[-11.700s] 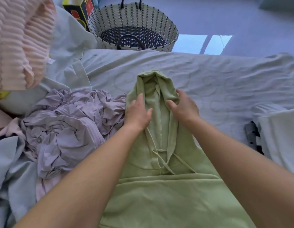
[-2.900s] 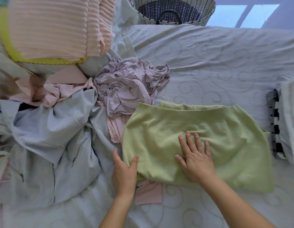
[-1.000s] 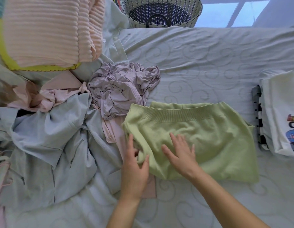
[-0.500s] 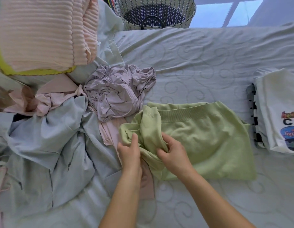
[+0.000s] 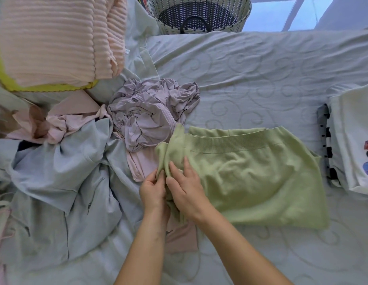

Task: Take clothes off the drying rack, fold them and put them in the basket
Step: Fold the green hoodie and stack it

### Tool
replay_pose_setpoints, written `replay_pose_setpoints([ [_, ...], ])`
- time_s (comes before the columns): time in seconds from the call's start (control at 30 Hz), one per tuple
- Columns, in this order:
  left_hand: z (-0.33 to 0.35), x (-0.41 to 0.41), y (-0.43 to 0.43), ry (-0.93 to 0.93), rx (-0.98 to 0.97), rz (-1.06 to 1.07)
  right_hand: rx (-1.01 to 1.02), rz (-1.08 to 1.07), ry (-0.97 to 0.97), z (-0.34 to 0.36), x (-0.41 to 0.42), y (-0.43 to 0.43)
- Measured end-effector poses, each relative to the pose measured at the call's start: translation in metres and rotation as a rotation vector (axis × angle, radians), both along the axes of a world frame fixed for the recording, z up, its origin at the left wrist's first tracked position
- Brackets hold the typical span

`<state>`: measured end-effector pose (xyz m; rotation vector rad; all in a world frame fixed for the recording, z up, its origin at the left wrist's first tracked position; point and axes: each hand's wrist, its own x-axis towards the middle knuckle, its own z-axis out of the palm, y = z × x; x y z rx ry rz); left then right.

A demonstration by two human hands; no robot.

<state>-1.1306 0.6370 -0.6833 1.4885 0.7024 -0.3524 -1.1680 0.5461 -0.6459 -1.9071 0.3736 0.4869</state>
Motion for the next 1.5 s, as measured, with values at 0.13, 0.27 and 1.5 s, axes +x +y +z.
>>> replay_pose_setpoints([
  [0.13,0.022,-0.002,-0.013,0.026,-0.116,-0.042,0.104,-0.040,0.022,-0.009,-0.001,0.007],
  [0.27,0.016,0.004,-0.012,-0.021,0.015,-0.102,0.388,-0.190,-0.135,-0.003,-0.005,-0.001],
  [1.5,-0.030,-0.093,-0.263,-0.428,0.372,-0.949,0.446,-0.695,-0.161,-0.044,-0.128,-0.237],
])
